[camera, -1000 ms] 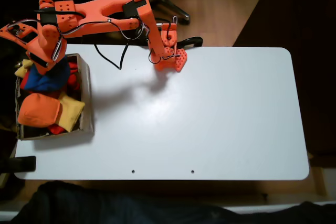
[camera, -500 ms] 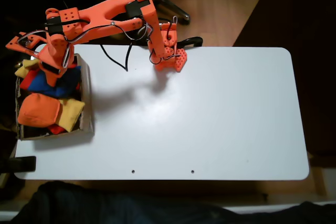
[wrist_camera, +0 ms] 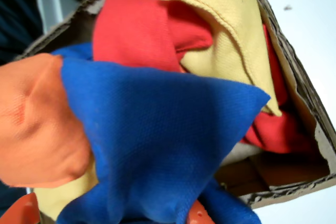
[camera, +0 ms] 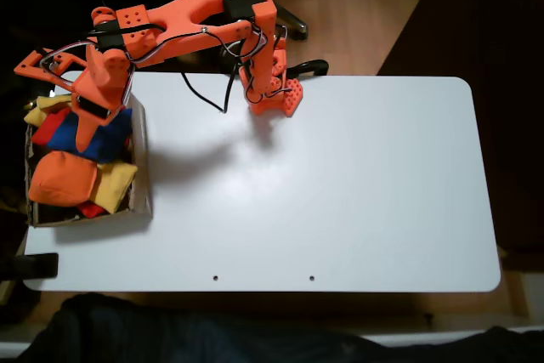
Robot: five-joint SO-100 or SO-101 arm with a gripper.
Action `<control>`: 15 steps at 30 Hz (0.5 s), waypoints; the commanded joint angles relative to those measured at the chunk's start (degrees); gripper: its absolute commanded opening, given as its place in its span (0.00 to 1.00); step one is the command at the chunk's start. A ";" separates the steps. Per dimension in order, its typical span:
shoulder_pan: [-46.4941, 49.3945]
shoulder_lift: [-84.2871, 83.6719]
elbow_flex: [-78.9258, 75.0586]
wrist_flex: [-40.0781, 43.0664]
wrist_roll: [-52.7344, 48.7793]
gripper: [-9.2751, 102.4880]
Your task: Grasp a bag and put it in the box.
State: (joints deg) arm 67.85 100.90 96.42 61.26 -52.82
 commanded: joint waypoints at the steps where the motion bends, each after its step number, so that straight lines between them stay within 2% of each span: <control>1: -1.32 5.01 0.35 -1.58 0.97 0.56; 15: -6.06 16.17 1.85 -1.32 7.82 0.57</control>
State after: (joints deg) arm 62.49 113.55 98.26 60.38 -45.97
